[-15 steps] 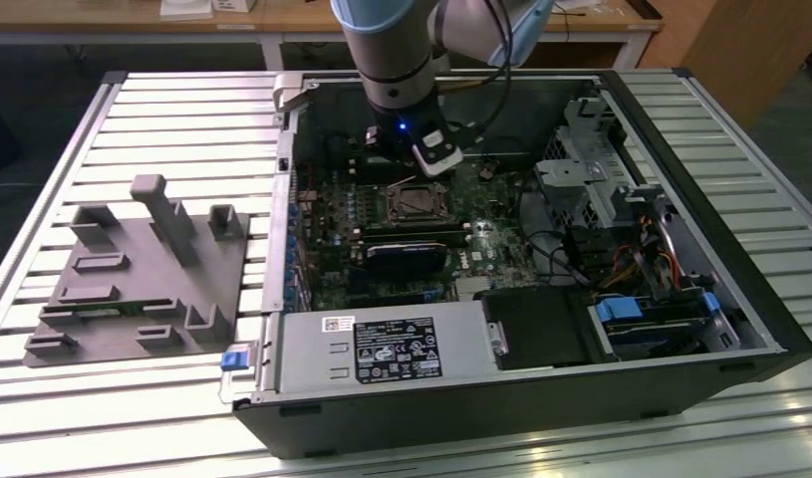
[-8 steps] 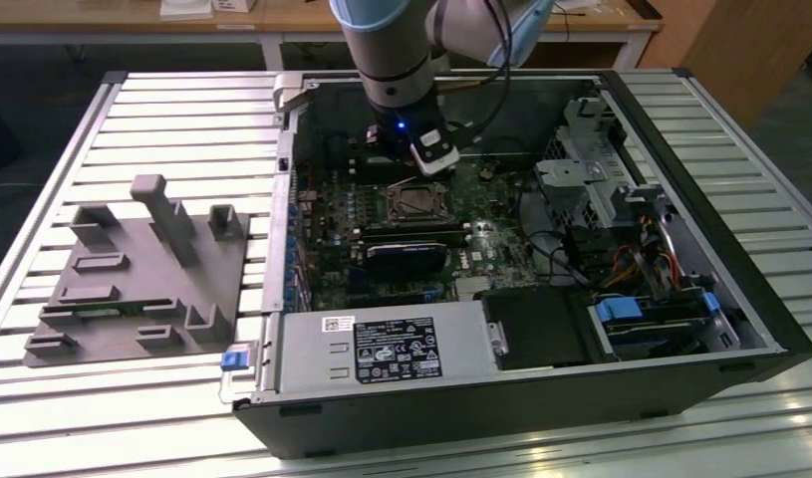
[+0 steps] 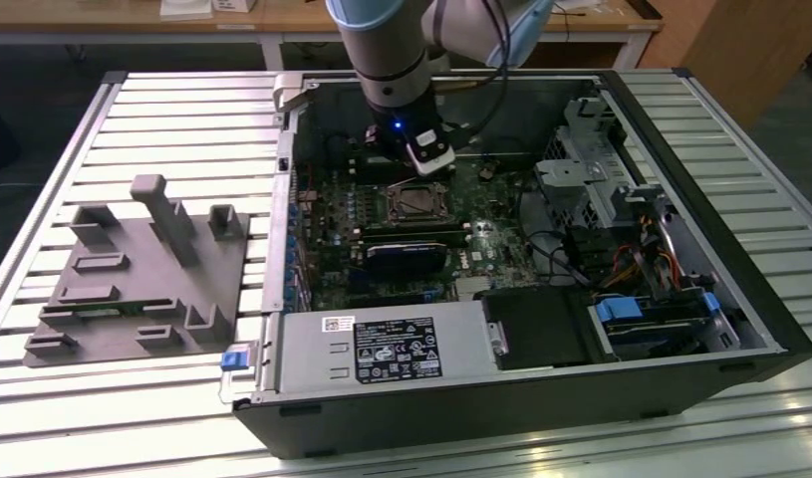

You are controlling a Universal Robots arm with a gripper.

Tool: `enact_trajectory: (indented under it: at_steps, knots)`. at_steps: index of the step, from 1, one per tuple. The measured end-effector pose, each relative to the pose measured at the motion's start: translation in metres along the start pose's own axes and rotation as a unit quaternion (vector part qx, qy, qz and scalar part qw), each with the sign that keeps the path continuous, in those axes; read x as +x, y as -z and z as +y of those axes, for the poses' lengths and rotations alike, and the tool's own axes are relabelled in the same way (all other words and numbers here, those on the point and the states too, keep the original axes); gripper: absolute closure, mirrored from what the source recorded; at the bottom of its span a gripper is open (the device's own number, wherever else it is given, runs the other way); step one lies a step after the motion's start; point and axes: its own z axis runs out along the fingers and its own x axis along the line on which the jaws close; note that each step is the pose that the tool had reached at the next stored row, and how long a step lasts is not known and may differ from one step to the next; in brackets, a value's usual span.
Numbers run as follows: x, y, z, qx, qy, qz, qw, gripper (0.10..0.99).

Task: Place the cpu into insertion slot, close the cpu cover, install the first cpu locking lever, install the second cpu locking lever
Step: 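Install the first cpu locking lever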

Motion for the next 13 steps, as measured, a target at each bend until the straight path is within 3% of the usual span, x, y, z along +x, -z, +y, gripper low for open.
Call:
enact_trajectory:
  at_steps: [4, 13]
  knots:
    - [0.0029, -0.0014, 0.0026, 0.005, 0.001, -0.0025, 1.0, 0.98]
    - [0.004, -0.0045, 0.0019, 0.0055, 0.004, -0.0027, 1.0, 0.98]
